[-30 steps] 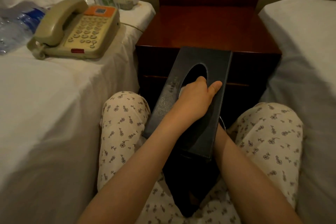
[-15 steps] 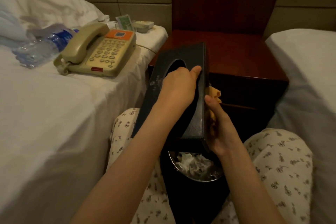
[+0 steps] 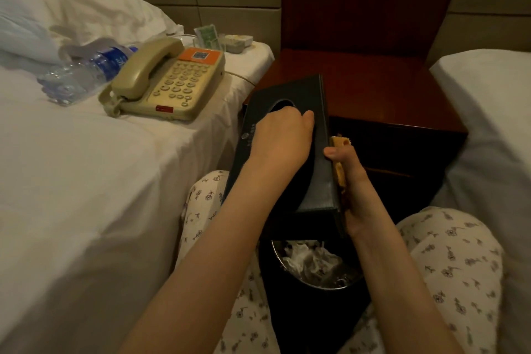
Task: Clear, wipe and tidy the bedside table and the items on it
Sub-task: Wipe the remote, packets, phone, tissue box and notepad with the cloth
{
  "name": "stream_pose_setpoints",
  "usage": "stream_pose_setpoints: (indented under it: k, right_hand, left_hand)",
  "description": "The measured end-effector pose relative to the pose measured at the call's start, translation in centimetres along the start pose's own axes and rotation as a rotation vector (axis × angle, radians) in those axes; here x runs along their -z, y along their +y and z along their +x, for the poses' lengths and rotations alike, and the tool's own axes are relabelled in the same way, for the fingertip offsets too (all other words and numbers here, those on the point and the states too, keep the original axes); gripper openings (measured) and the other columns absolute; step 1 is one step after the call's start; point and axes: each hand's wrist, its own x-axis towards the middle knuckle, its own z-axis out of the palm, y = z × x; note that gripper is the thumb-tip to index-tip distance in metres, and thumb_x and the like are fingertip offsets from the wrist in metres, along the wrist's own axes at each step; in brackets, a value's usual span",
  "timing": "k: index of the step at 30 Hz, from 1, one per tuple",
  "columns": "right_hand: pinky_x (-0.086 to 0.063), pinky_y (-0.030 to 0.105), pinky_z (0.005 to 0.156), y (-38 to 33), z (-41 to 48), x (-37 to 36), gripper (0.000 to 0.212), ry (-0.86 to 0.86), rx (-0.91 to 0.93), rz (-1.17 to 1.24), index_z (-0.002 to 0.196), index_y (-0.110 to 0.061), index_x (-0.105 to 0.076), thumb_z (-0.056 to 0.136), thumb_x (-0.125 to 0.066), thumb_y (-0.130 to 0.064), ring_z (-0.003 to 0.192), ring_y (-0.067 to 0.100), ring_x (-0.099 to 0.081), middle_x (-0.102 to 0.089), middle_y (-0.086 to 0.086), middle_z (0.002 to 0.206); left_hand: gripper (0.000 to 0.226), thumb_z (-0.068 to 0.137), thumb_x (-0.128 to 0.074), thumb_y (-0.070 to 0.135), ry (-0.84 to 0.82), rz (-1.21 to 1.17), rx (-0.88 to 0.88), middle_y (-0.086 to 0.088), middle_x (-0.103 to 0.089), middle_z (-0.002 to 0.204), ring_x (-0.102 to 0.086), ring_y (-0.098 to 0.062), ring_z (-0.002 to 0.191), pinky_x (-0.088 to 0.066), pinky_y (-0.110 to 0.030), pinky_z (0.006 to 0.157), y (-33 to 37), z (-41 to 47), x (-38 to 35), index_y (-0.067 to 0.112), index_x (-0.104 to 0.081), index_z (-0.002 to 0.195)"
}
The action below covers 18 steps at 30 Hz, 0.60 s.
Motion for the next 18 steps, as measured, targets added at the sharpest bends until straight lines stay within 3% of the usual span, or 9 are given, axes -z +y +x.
stream_pose_setpoints:
  k: [3,5,7,8,10,12,14,16,18]
  right_hand:
    - [-0.053,0.028,0.060,-0.1,0.6,0.2,0.049,-0.078,-0.039,0.085,0.098,-0.014,-0.065,0.056,-0.068,-0.039,0.069,0.018,-0.069,-0.071,0.003,0.082]
    - [-0.054,0.026,0.058,-0.1,1.1,0.2,0.056,-0.109,-0.045,0.138,0.093,-0.013,-0.066,0.043,-0.072,-0.038,0.069,0.018,-0.068,-0.070,0.002,0.081]
    - [-0.053,0.028,0.065,-0.3,1.6,-0.1,0.060,-0.177,-0.045,0.192,0.085,-0.014,-0.066,0.032,-0.082,-0.036,0.073,0.019,-0.065,-0.065,0.003,0.086]
    - [-0.053,0.029,0.067,-0.5,1.8,-0.4,0.062,-0.226,-0.038,0.220,0.083,-0.014,-0.066,0.030,-0.085,-0.038,0.074,0.019,-0.064,-0.064,0.003,0.087]
    - [-0.056,0.026,0.064,-0.9,2.2,-1.2,0.048,-0.338,-0.024,0.262,0.081,-0.014,-0.071,0.040,-0.081,-0.036,0.070,0.017,-0.067,-0.069,0.003,0.082]
    - [-0.056,0.023,0.059,-1.3,2.5,-2.6,0.032,-0.407,-0.025,0.268,0.074,-0.013,-0.075,0.049,-0.067,-0.031,0.064,0.015,-0.068,-0.071,0.002,0.075]
    - [-0.055,0.022,0.055,-1.6,2.7,-4.1,0.029,-0.468,-0.042,0.284,0.071,-0.011,-0.075,0.049,-0.064,-0.027,0.060,0.014,-0.068,-0.070,0.002,0.070]
    - [-0.055,0.021,0.053,-1.7,2.7,-6.0,0.026,-0.537,-0.078,0.280,0.069,-0.011,-0.075,0.051,-0.064,-0.026,0.058,0.013,-0.068,-0.071,0.002,0.068]
    - [-0.052,0.016,0.050,-1.5,2.6,-7.7,0.022,-0.533,-0.059,0.201,0.055,-0.017,-0.073,0.059,-0.056,-0.029,0.052,0.009,-0.066,-0.068,-0.003,0.059]
  left_hand:
    - [0.024,0.098,-0.042,0.029,0.084,-0.094,0.038,0.001,-0.056,0.081,-0.049,-0.010,0.069,-0.041,-0.025,0.063,-1.6,-1.3,1.2,0.015,-0.062,0.094]
    - [0.022,0.093,-0.049,0.032,0.230,-0.114,0.033,0.000,-0.058,0.104,-0.054,-0.010,0.088,-0.040,-0.021,0.072,-3.2,-2.5,2.4,0.021,-0.060,0.108]
    - [0.040,0.090,-0.054,0.037,0.301,-0.184,0.130,-0.002,-0.049,0.126,-0.050,-0.016,0.112,-0.039,-0.027,0.086,-5.1,-3.5,3.4,0.027,-0.046,0.128]
    - [0.050,0.089,-0.056,0.039,0.266,-0.309,0.215,-0.001,-0.046,0.131,-0.050,-0.017,0.113,-0.041,-0.027,0.087,-5.8,-4.2,3.9,0.029,-0.037,0.134]
    - [0.063,0.088,-0.059,0.039,0.139,-0.730,0.383,0.002,-0.054,0.116,-0.057,-0.010,0.091,-0.050,-0.018,0.069,-7.0,-5.4,4.8,0.031,-0.025,0.140]
    - [0.067,0.087,-0.059,0.039,0.060,-0.965,0.484,0.009,-0.054,0.096,-0.055,-0.004,0.075,-0.050,-0.017,0.053,-8.4,-5.4,5.1,0.031,-0.021,0.142]
    - [0.077,0.079,-0.067,0.039,0.133,-1.009,0.532,0.003,-0.058,0.107,-0.054,-0.004,0.071,-0.048,-0.016,0.055,-9.9,-5.1,5.2,0.022,-0.027,0.143]
    - [0.070,0.078,-0.068,0.030,0.243,-1.021,0.533,-0.009,-0.058,0.124,-0.051,-0.003,0.067,-0.044,-0.007,0.050,-10.8,-6.0,5.6,0.012,-0.038,0.139]
    - [0.070,0.074,-0.064,0.033,0.287,-1.107,0.545,0.002,-0.059,0.119,-0.059,-0.006,0.078,-0.048,-0.012,0.062,-11.2,-7.0,5.8,0.024,-0.038,0.138]
